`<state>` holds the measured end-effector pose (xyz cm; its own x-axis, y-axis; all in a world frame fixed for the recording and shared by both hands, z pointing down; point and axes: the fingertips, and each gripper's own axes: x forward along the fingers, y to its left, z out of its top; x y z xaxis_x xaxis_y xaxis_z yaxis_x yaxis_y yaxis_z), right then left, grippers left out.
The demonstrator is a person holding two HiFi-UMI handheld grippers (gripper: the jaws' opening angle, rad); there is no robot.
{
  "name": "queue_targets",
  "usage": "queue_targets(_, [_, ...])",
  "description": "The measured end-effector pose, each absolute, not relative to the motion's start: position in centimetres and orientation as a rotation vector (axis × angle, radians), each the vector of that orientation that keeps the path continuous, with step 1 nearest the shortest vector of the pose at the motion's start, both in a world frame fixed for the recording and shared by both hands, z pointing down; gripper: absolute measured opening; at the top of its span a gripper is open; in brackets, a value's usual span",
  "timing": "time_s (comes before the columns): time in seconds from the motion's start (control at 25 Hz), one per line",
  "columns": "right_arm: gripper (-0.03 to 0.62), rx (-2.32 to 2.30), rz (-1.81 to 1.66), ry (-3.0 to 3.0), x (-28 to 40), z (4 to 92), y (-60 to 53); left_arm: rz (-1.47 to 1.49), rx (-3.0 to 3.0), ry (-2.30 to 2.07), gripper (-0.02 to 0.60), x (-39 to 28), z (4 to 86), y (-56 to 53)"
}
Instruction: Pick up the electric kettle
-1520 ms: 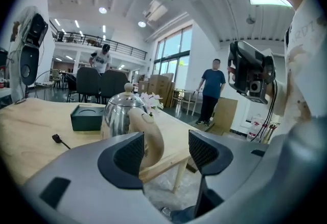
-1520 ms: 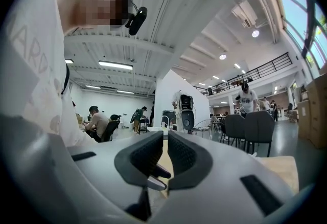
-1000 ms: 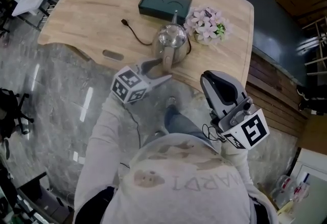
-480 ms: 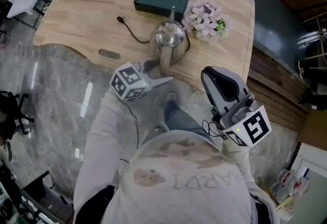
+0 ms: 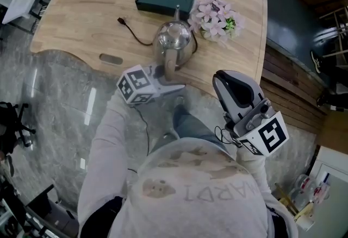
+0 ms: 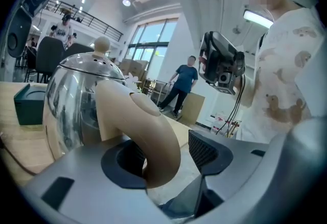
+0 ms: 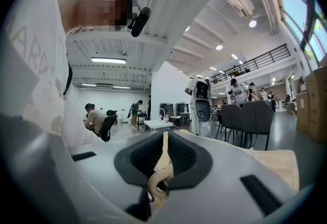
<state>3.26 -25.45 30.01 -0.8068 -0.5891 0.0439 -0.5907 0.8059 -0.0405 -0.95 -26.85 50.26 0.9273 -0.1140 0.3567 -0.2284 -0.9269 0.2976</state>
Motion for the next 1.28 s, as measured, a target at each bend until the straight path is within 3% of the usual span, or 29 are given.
queue_targets(0.6, [0.034,0.965,0.097,-2.945,3.2,30.5,-25.8,0.546,2.775,-0.111,0.249,-0.1,50.5,-26.3])
queue_targets(1.28, [0.035,0.945,0.099,-2.943,3.0,30.8,-25.9,0.584,2.812,-0.246,0.245,3.3,51.1,-27.0])
